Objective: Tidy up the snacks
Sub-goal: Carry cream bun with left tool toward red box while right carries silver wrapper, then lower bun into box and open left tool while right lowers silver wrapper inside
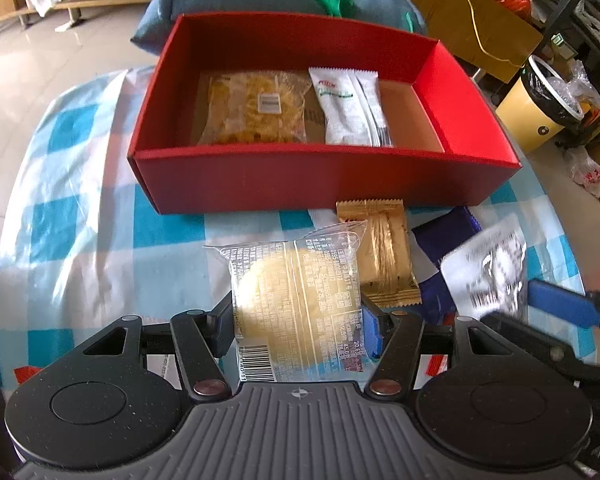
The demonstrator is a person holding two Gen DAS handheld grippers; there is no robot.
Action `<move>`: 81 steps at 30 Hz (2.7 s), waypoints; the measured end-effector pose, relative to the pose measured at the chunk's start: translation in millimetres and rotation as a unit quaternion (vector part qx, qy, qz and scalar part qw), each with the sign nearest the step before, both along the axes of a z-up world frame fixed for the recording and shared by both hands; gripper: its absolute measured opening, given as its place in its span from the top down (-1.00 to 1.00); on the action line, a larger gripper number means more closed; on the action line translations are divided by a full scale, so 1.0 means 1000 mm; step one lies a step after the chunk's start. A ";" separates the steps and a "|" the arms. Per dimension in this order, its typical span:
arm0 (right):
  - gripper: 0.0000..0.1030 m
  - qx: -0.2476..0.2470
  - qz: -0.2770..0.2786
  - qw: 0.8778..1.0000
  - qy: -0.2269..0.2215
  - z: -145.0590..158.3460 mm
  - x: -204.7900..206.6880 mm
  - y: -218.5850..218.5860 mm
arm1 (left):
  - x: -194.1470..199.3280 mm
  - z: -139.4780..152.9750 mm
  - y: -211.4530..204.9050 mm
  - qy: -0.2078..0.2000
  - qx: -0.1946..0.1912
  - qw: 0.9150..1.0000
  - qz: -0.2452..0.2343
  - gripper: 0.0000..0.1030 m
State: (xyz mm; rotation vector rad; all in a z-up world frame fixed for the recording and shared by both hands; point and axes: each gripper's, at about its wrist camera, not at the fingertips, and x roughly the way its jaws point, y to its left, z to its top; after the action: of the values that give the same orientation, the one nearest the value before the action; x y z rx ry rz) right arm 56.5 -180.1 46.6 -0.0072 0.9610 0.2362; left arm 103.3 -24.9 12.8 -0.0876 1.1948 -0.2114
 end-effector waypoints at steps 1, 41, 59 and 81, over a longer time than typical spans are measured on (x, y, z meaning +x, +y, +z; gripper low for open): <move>0.19 0.001 -0.002 1.000 -0.003 0.002 0.002 0.000 | 0.000 0.001 0.000 -0.003 0.000 1.000 0.000 -0.29; 0.19 0.036 -0.064 0.995 -0.068 0.033 0.109 -0.006 | 0.080 0.044 -0.015 -0.090 0.006 0.995 0.038 -0.29; 0.19 0.040 -0.074 0.996 -0.023 -0.009 0.159 -0.011 | 0.121 0.011 -0.027 -0.075 0.050 0.995 0.042 -0.27; 0.16 0.009 -0.073 0.997 0.013 -0.040 0.169 -0.010 | 0.125 -0.005 -0.024 -0.051 0.065 0.996 0.046 -0.49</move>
State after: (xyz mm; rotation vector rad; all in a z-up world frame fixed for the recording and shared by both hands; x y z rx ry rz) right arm 225.6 -189.7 6.9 0.0830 0.9798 0.1099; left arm 228.4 -49.0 7.9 -0.0178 1.0980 -0.0573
